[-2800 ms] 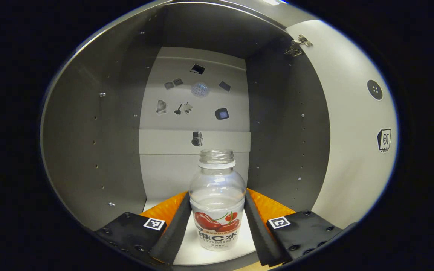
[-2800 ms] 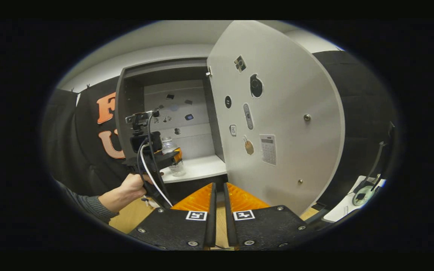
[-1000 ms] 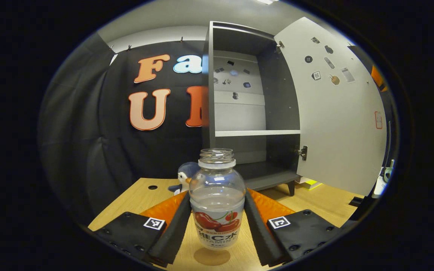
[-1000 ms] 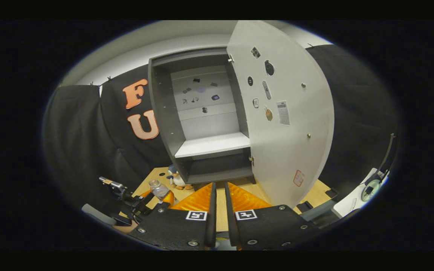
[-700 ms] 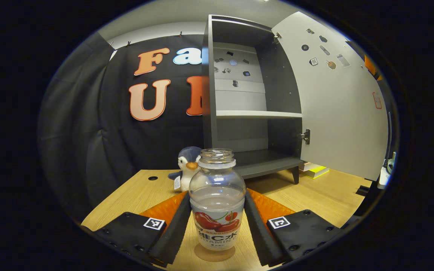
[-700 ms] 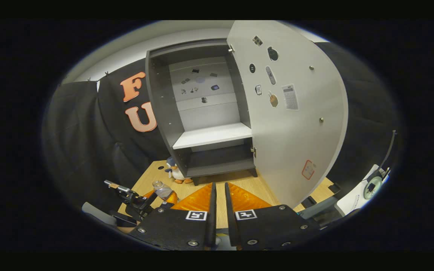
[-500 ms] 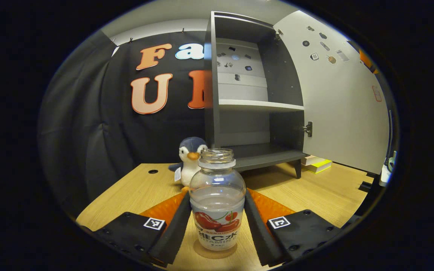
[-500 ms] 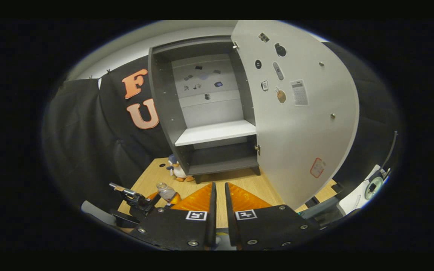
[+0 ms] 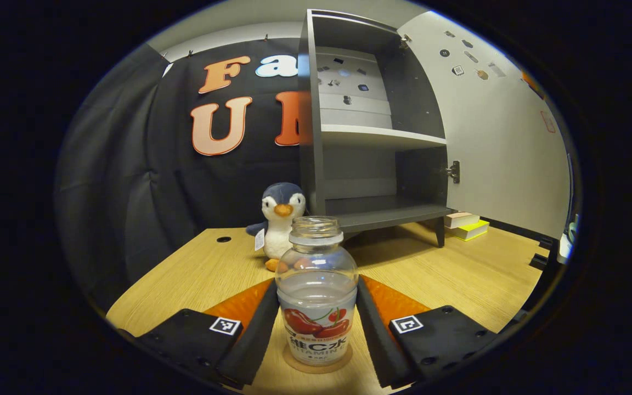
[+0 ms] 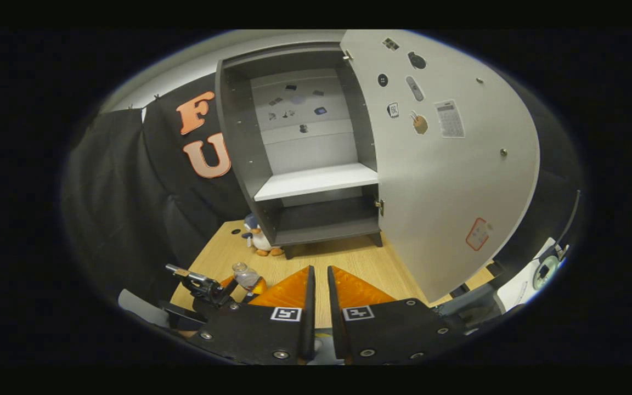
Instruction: Open the cabinet door with the right hand, grasp the bottle in the cabinet with the left hand and place it on the coaster, then close the cabinet door with the right hand.
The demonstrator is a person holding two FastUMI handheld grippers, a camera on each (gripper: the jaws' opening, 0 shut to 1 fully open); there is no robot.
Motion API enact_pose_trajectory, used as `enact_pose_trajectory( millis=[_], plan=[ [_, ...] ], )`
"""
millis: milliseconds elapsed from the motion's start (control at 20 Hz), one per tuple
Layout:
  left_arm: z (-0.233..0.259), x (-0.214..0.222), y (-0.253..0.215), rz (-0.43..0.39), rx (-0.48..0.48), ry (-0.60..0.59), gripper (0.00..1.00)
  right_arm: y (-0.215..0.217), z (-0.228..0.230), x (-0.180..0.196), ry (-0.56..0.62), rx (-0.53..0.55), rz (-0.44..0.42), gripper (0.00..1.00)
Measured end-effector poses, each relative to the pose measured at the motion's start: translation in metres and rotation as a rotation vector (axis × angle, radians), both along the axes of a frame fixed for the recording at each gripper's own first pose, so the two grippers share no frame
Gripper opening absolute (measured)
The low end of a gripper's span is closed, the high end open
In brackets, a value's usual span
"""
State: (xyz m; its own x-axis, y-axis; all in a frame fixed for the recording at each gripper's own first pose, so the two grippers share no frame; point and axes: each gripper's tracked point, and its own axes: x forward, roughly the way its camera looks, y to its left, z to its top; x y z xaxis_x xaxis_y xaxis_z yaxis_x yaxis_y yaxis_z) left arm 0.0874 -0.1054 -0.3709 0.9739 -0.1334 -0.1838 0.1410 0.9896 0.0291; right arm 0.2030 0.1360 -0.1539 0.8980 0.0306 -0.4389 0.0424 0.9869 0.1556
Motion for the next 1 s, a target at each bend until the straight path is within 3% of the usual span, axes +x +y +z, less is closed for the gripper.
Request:
enact_pose_trajectory(
  millis=[950, 1000],
  plan=[
    [0.034, -0.008, 0.007, 0.014, 0.020, -0.043, 0.92, 0.016, -0.001, -0.018, 0.015, 0.014, 0.018, 0.13],
    [0.040, -0.009, 0.007, 0.010, 0.016, -0.049, 0.92, 0.016, -0.001, -0.018, 0.012, 0.009, 0.019, 0.21]
  ],
)
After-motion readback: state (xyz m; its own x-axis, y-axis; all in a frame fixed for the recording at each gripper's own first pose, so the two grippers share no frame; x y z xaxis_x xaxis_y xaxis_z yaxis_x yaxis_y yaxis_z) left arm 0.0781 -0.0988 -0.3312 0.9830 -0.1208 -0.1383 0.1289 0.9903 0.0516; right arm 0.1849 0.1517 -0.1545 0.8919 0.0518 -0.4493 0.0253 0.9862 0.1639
